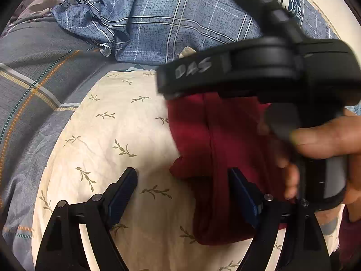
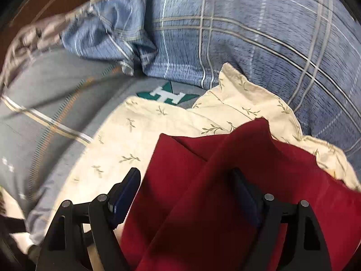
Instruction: Fold small clothes
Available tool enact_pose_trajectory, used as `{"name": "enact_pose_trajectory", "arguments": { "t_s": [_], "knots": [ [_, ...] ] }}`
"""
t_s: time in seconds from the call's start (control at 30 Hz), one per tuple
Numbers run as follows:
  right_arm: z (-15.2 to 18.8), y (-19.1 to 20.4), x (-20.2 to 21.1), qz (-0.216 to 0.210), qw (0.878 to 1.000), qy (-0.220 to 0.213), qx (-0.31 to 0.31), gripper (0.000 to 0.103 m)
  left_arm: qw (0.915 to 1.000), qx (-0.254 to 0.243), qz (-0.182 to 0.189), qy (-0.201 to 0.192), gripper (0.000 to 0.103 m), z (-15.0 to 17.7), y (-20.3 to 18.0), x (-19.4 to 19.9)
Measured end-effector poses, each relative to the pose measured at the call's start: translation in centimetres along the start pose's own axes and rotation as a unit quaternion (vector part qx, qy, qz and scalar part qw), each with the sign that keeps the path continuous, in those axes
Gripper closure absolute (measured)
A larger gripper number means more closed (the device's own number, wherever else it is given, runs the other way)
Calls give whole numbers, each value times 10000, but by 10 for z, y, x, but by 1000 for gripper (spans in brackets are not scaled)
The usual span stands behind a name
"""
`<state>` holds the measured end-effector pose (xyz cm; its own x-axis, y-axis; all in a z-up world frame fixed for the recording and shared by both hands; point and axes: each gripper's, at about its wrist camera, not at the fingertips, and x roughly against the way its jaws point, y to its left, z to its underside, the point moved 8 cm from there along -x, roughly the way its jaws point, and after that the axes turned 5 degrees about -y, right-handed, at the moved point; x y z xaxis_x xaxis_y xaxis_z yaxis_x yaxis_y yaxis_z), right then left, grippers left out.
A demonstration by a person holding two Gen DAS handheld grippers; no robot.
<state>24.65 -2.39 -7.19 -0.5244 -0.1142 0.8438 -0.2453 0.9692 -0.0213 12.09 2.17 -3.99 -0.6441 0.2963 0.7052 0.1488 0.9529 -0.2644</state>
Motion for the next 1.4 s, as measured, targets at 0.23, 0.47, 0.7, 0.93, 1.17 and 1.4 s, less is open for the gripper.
{"name": "enact_pose_trajectory", "arguments": {
  "t_s": [0.23,0.47,0.7,0.93,1.17,1.4],
  "knots": [
    [-4,-10,11,46,9995,-314,-67,83,10000,32,1,-12,19,0,1,-1],
    [-9,-25,44,-785,9924,-587,-749,88,9996,157,198,-119,20,-10,-5,-8],
    [-9,-24,45,-922,9912,-548,-777,88,9990,86,435,-43,44,-8,-10,-11],
    [-8,-20,37,-906,9921,-457,-743,88,9989,107,451,-8,44,-7,-8,-12],
    [-6,-16,36,-922,9922,-396,-744,61,9990,92,445,-2,44,-8,-7,-12],
    [-8,-20,38,-642,9932,-385,-895,34,9988,141,469,14,43,-7,-5,-10]
  ]
}}
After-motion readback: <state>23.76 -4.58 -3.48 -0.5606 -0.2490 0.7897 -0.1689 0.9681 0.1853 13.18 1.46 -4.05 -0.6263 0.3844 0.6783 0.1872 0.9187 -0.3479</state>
